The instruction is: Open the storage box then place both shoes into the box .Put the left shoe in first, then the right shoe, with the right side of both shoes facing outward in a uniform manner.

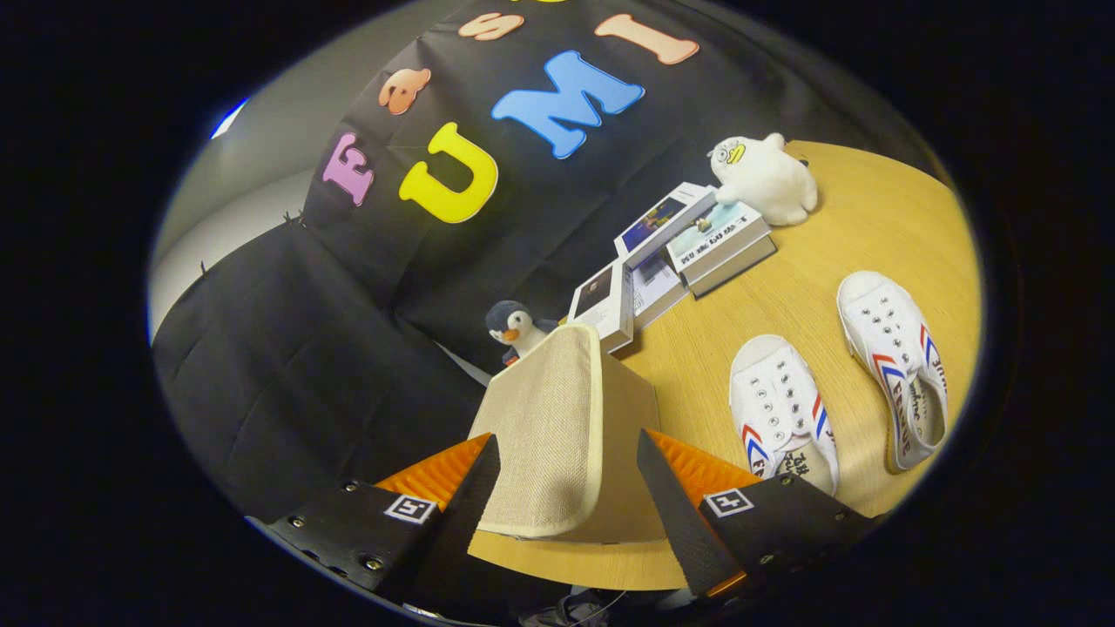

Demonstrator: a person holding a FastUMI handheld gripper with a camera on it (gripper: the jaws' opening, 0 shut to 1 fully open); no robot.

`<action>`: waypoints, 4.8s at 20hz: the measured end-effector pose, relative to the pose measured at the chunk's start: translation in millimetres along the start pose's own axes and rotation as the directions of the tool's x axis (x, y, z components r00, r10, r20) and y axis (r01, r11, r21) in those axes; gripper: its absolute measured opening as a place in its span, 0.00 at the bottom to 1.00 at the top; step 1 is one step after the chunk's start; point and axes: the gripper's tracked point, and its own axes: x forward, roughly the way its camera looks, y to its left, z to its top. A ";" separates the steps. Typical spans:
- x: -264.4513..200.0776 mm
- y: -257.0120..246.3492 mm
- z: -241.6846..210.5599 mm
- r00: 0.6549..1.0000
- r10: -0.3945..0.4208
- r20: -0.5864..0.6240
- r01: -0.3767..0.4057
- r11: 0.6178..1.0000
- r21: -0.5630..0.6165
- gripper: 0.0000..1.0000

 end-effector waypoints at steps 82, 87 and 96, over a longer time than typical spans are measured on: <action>12.9 105.0 58.0 0.995 -0.040 0.094 0.082 0.860 -0.503 0.98; 7.1 49.9 72.9 0.988 -0.116 0.106 0.152 0.871 -0.467 0.98; 4.3 -44.5 75.1 0.966 -0.254 0.053 0.251 0.865 -0.434 0.99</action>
